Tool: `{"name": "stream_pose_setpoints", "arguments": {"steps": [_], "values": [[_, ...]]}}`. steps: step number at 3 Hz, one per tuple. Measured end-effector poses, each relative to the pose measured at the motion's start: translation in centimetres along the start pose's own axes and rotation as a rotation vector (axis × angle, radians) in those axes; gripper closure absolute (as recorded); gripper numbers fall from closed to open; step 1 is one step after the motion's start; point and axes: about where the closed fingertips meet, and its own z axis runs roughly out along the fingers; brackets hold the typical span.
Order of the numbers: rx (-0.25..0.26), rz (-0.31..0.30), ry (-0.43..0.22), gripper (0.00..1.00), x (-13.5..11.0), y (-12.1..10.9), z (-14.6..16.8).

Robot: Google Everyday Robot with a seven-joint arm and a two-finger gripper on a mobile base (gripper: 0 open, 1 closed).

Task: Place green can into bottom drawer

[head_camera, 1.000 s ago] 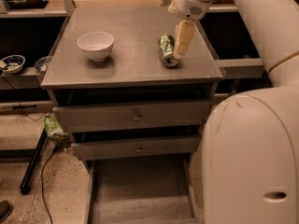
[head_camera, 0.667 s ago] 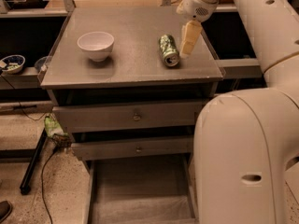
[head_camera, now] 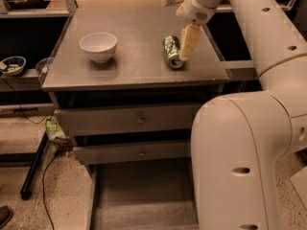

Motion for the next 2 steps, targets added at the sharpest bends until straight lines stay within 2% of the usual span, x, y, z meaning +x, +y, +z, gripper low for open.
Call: {"name": "stream_pose_setpoints", "arguments": {"steps": [1,2], "values": [[-0.007,-0.003,-0.023,0.0,-0.2,-0.4,1.4],[-0.022,0.002,-0.104,0.0,-1.6,-1.2,5.2]]}}
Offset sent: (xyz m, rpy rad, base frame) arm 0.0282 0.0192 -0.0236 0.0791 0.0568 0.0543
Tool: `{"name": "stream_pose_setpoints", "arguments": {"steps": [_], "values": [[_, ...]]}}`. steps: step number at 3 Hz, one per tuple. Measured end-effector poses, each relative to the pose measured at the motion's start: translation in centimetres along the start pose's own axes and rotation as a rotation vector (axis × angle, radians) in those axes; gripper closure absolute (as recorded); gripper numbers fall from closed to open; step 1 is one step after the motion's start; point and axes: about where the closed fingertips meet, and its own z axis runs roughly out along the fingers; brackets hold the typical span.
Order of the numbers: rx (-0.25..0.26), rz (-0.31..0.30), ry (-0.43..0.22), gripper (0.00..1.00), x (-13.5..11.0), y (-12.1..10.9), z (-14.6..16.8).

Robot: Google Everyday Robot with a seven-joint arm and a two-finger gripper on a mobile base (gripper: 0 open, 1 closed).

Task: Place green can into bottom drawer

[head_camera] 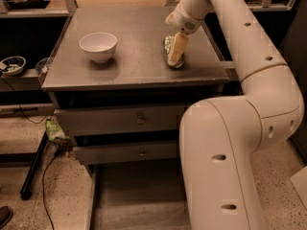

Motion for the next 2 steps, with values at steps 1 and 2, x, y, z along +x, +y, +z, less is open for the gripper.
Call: {"name": "stream_pose_setpoints", "arguments": {"steps": [1,2], "values": [[0.0,0.0,0.0,0.0,0.0,0.0,0.0],[-0.007,-0.014,0.069,0.0,0.51,-0.06,0.51]]}}
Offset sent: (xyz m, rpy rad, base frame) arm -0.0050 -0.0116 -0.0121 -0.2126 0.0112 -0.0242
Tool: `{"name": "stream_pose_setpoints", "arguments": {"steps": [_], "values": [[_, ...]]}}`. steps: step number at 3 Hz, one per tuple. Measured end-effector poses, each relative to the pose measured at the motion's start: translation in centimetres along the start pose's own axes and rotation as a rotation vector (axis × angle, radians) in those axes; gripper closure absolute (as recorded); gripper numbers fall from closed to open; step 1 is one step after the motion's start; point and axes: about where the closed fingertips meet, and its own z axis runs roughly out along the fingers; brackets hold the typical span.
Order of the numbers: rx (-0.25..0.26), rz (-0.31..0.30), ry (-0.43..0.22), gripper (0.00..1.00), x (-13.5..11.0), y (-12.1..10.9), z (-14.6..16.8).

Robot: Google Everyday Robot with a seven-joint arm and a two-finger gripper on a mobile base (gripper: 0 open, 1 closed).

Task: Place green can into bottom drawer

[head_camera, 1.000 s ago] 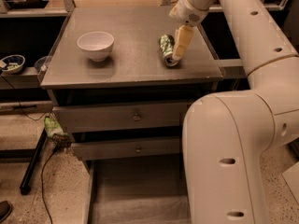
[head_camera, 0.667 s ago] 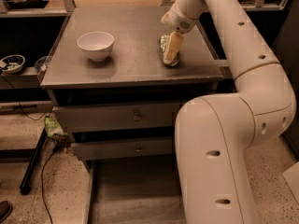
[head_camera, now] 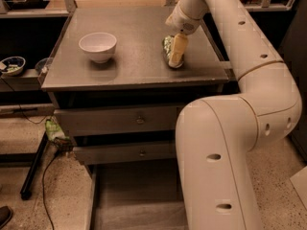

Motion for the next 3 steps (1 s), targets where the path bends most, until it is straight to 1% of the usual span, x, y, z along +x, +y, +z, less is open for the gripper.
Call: {"name": "stream_pose_setpoints", "arguments": {"steps": [1,2,3], "values": [[-0.025,-0.034,0.099,0.0,1.0,0.7,-0.2],[-0.026,-0.034,0.099,0.0,1.0,0.7,-0.2],[-0.026,-0.05,0.115,0.0,1.0,0.4,1.0]]}}
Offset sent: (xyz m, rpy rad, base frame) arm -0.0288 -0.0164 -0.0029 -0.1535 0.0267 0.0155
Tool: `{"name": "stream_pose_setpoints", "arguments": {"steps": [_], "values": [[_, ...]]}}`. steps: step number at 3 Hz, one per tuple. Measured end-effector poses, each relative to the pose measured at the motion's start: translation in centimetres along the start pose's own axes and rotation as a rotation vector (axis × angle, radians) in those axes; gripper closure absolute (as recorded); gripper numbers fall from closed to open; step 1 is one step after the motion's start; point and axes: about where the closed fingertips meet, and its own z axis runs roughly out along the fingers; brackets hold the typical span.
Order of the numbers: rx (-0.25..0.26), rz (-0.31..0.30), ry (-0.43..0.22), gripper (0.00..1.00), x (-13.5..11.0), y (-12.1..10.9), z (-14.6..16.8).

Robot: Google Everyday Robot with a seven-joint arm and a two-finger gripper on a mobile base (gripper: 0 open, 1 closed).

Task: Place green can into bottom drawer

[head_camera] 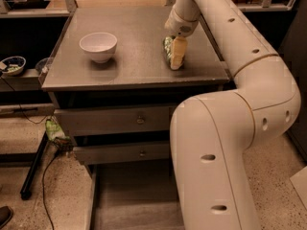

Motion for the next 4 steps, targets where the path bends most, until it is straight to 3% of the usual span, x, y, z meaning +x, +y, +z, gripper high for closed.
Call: {"name": "stream_pose_setpoints", "arguments": {"steps": [1,2,4], "values": [[0.0,0.0,0.0,0.0,0.0,0.0,0.0],[0.0,0.0,0.0,0.17,0.0,0.0,0.0],[0.0,0.0,0.0,0.63,0.0,0.0,0.01]]}}
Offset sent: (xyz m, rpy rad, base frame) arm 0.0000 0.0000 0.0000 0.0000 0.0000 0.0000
